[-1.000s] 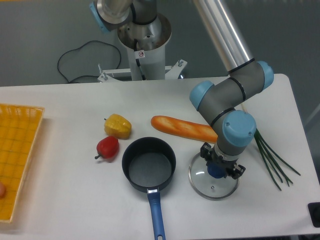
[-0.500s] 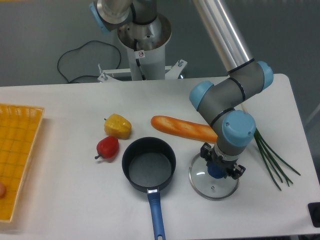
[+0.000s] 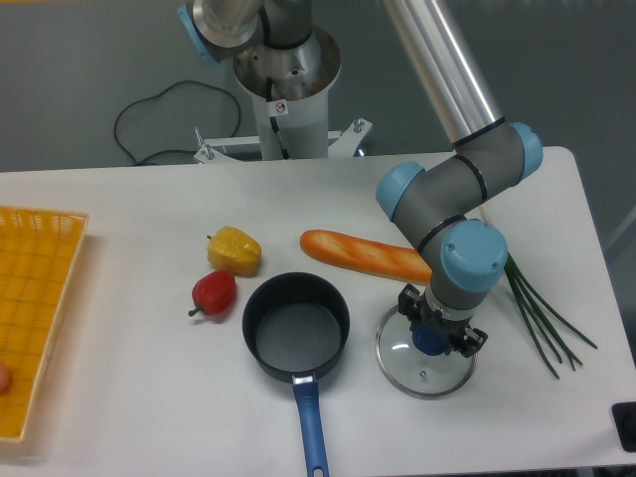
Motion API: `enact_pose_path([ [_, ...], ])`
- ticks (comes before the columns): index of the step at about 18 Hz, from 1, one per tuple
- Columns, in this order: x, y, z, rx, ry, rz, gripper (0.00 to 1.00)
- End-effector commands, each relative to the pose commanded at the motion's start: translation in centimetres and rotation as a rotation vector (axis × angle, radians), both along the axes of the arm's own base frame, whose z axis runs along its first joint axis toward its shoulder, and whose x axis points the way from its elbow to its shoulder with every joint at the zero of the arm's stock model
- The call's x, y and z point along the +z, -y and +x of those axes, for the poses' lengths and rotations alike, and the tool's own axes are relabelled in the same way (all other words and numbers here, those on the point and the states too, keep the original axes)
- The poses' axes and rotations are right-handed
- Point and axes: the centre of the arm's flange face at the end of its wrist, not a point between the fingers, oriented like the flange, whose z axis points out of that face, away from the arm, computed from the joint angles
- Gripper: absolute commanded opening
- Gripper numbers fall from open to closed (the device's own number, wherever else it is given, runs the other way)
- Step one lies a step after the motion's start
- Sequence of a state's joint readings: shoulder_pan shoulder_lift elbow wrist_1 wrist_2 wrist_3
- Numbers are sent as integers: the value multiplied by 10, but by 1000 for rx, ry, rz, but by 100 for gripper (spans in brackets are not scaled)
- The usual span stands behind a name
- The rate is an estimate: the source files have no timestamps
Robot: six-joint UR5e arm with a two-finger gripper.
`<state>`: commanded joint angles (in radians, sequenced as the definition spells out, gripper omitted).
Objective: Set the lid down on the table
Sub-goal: 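Open the gripper and lift it off the lid knob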
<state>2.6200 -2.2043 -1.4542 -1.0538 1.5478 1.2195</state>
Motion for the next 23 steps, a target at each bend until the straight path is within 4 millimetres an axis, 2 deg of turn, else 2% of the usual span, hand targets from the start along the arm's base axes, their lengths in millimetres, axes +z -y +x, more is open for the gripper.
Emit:
enact_pose_path([
  [2, 1, 0, 0, -2, -1, 1, 99],
  [5, 3, 0, 1, -2, -3, 2, 100],
  [10, 30, 7, 3, 2, -33, 13, 100],
  [13, 39, 15, 11, 5, -47, 2, 100],
  [16, 61, 26, 11, -3, -106, -60, 100],
  [20, 66, 23, 17, -58, -112, -64, 100],
  [23, 78, 28, 17, -57, -138, -85, 100],
])
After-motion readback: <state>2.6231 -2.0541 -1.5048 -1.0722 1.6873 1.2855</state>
